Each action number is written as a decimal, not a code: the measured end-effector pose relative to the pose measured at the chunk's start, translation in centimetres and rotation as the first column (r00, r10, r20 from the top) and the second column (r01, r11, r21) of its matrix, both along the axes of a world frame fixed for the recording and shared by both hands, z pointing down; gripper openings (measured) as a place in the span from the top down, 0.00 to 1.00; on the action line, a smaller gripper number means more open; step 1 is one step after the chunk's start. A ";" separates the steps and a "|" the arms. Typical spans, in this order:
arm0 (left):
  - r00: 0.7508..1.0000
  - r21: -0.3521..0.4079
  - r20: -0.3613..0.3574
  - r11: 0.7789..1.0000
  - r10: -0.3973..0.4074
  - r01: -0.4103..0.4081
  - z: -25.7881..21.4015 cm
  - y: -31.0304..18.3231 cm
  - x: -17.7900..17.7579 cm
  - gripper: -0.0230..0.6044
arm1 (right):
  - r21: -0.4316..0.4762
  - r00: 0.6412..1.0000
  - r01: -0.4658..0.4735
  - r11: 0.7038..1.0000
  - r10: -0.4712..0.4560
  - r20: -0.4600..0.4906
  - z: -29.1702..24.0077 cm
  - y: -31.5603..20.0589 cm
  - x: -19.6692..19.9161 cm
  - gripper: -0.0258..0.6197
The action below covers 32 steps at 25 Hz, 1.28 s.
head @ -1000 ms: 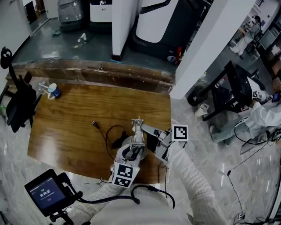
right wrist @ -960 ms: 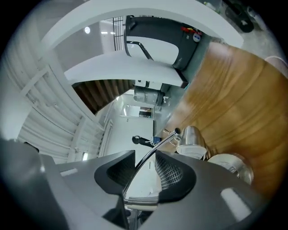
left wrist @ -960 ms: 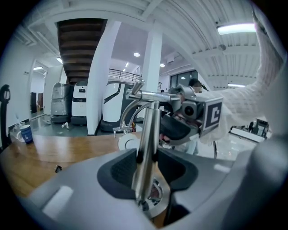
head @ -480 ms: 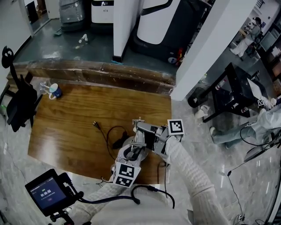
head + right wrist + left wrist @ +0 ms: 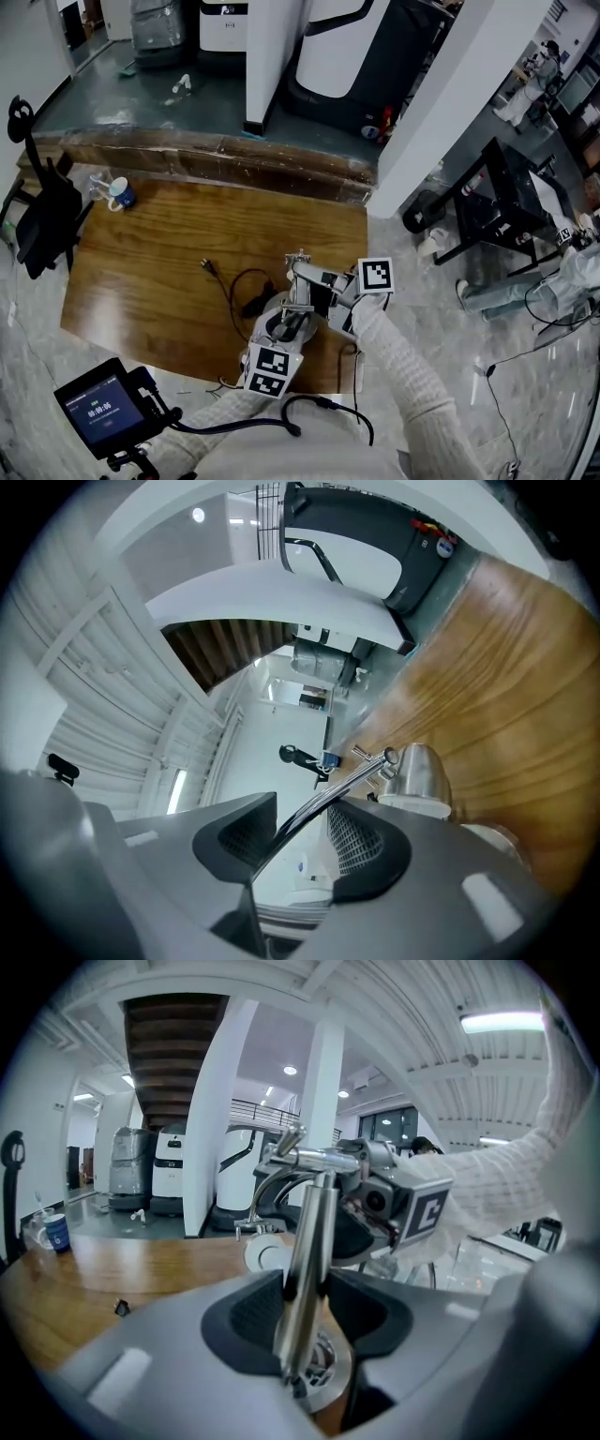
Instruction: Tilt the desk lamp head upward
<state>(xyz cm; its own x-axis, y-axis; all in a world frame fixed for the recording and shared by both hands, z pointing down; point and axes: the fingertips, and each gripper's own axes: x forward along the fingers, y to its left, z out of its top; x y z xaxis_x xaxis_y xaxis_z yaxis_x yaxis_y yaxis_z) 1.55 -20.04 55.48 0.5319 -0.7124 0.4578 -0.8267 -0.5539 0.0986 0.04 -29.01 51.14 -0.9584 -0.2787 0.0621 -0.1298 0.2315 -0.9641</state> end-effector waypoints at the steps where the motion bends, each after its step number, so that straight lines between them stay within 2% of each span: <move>1: 1.000 -0.003 0.003 1.000 0.000 0.000 0.1 0.0 0.0 0.74 | 0.007 1.000 -0.004 1.000 0.004 0.002 -0.1 0.0 -0.1 0.72; 6: 1.000 0.002 0.002 1.000 0.000 0.000 0.0 -0.2 0.2 0.74 | 0.066 1.000 -0.023 0.998 0.024 -0.006 -0.6 -0.1 0.1 0.71; 11: 1.000 -0.012 0.000 1.000 0.006 -0.006 0.3 -0.1 0.4 0.73 | 0.192 0.999 -0.029 0.981 0.036 -0.033 -2.0 -0.2 0.4 0.70; 13: 1.000 -0.012 -0.003 1.000 0.007 -0.007 0.3 -0.1 0.5 0.73 | 0.288 0.998 -0.027 0.957 0.041 -0.044 -3.3 -0.2 0.4 0.70; 15: 1.000 -0.013 -0.007 1.000 0.004 -0.005 0.3 -0.2 0.6 0.73 | 0.426 0.995 -0.006 0.905 0.050 -0.091 -4.7 -0.2 0.5 0.70; 16: 1.000 -0.017 -0.012 1.000 0.002 -0.003 0.3 -0.3 0.6 0.73 | 0.505 0.991 0.016 0.863 0.053 -0.122 -5.6 -0.1 0.5 0.70; 19: 1.000 -0.036 -0.026 0.999 -0.004 0.003 0.3 -0.5 0.7 0.73 | 0.699 0.977 0.088 0.710 0.074 -0.198 -8.0 0.7 0.3 0.70; 22: 0.999 -0.047 -0.032 0.999 -0.009 0.007 0.5 -0.6 0.8 0.72 | 0.820 0.971 0.115 0.560 0.110 -0.211 -9.5 1.8 0.2 0.69; 24: 0.999 -0.048 -0.033 0.999 -0.010 0.008 0.6 -0.7 0.9 0.71 | 0.890 0.967 0.135 0.436 0.136 -0.213 -10.6 2.7 0.1 0.69; 27: 0.999 -0.048 -0.033 0.999 -0.013 0.012 0.6 -0.9 0.7 0.71 | 0.956 0.955 0.183 0.230 0.187 -0.228 -12.0 4.4 -0.3 0.69; 29: 0.999 -0.051 -0.034 0.999 -0.014 0.013 0.6 -1.0 0.7 0.71 | 0.978 0.954 0.182 0.102 0.221 -0.201 -13.0 5.3 -0.6 0.68; 30: 0.999 -0.052 -0.035 0.999 -0.015 0.013 0.7 -1.0 0.7 0.71 | 0.983 0.955 0.176 0.049 0.235 -0.182 -13.4 5.7 -0.7 0.68; 32: 0.999 -0.055 -0.037 0.998 -0.016 0.014 0.8 -1.1 0.7 0.71 | 0.985 0.953 0.169 -0.024 0.260 -0.157 -13.8 6.4 -0.8 0.68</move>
<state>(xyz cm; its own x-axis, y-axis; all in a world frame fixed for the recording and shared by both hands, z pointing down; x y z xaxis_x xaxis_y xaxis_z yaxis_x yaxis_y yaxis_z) 2.27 -21.13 56.26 0.5385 -0.6949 0.4765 -0.8303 -0.5340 0.1595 -0.81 -22.64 37.29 -0.9446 -0.3020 -0.1283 -0.3275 0.8915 0.3131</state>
